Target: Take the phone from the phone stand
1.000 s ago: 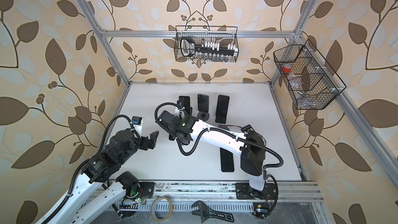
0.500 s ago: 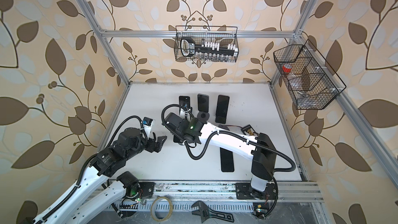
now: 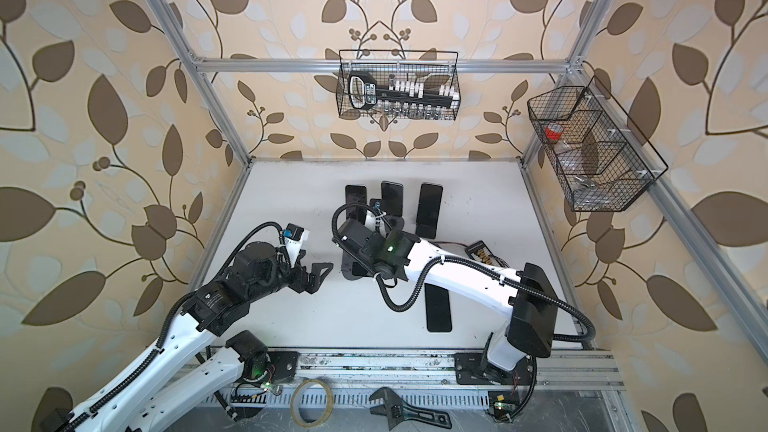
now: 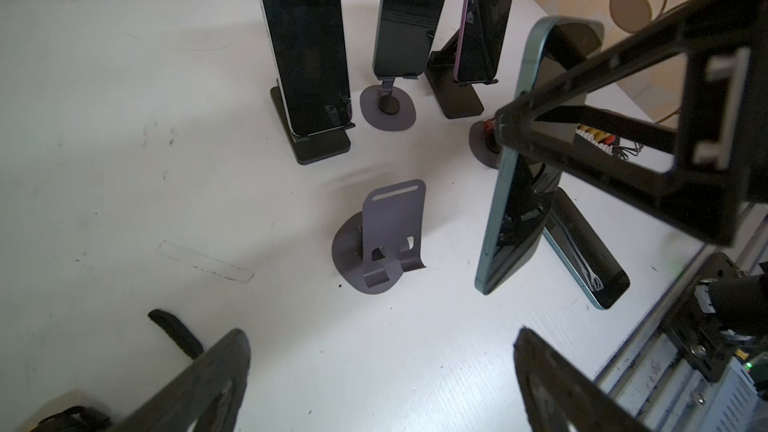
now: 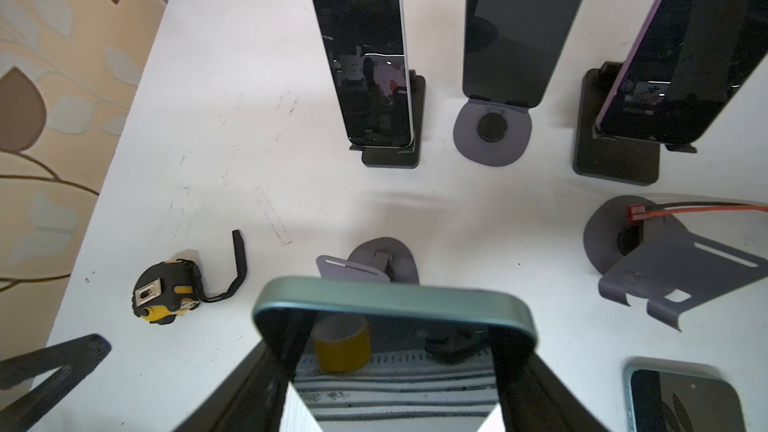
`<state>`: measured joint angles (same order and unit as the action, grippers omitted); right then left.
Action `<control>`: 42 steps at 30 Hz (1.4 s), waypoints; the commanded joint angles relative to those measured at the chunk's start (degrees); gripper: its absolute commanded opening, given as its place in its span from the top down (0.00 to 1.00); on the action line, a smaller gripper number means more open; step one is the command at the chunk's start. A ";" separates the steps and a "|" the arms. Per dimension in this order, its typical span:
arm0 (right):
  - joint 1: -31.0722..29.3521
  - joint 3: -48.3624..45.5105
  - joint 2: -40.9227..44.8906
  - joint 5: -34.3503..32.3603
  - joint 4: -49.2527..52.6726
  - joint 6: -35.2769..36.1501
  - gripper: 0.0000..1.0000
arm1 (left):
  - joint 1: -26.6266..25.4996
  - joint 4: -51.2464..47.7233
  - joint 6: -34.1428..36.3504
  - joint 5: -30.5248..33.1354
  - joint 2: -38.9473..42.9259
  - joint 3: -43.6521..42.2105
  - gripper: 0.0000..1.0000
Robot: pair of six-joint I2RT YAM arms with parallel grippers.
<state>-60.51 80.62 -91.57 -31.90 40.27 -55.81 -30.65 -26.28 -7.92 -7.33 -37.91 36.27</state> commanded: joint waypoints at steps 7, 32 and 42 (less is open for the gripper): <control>1.27 -5.19 5.00 0.76 -1.08 1.50 0.29 | 0.51 8.70 -2.51 -8.30 -3.37 -0.76 0.01; 2.83 -14.58 8.39 4.35 0.09 0.52 0.29 | -2.17 6.39 12.09 -27.75 -9.68 3.32 0.01; 3.48 -17.94 8.97 6.37 0.68 0.26 0.29 | -3.97 2.32 20.95 -30.99 -13.42 4.39 0.01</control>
<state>-57.28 63.55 -83.64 -26.00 40.75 -54.61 -33.85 -22.76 8.80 -35.90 -51.11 38.85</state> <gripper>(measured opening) 0.717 0.987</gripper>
